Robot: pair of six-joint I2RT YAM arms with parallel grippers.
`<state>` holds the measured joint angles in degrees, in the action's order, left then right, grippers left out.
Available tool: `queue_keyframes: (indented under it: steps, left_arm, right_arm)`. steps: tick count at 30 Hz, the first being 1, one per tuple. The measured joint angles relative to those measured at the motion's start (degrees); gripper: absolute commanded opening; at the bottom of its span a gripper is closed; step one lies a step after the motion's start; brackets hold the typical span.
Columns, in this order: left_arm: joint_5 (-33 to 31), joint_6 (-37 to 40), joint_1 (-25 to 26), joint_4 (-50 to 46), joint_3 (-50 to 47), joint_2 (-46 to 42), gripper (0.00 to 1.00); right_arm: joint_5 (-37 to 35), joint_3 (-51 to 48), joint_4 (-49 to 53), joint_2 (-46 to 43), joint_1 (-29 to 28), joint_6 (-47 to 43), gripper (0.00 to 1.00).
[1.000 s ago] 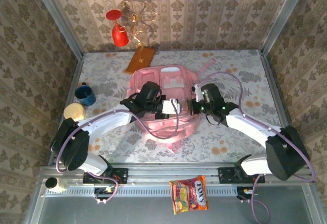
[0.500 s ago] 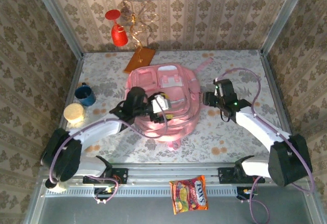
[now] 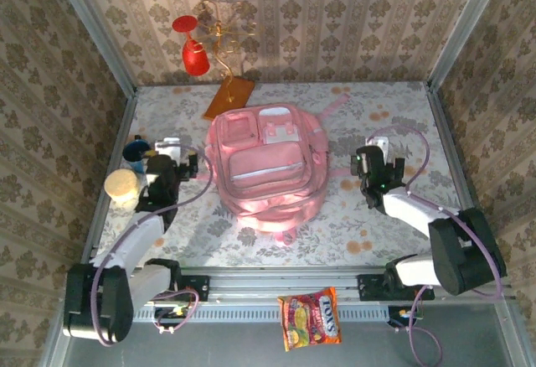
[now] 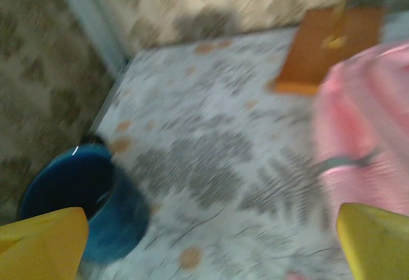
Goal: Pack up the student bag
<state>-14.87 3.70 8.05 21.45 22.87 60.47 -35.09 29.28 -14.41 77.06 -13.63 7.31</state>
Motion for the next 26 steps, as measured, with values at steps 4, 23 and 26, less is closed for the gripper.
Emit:
queue_keyframes:
  steps: [4,23,26]
  left_arm:
    - [2.8,-0.1,-3.3,12.1,-5.5,9.7,1.0]
    - [7.6,1.0,-4.0,32.2,-2.1,28.9,1.0]
    - [7.6,1.0,-4.0,32.2,-2.1,28.9,1.0]
  right_arm:
    - [5.1,-5.8,-10.9,0.5,3.0,-2.6,1.0]
    - [17.6,-8.3,-35.5,11.0,10.0,-4.1,1.0]
    - [17.7,-8.2,-35.5,11.0,10.0,-4.1,1.0]
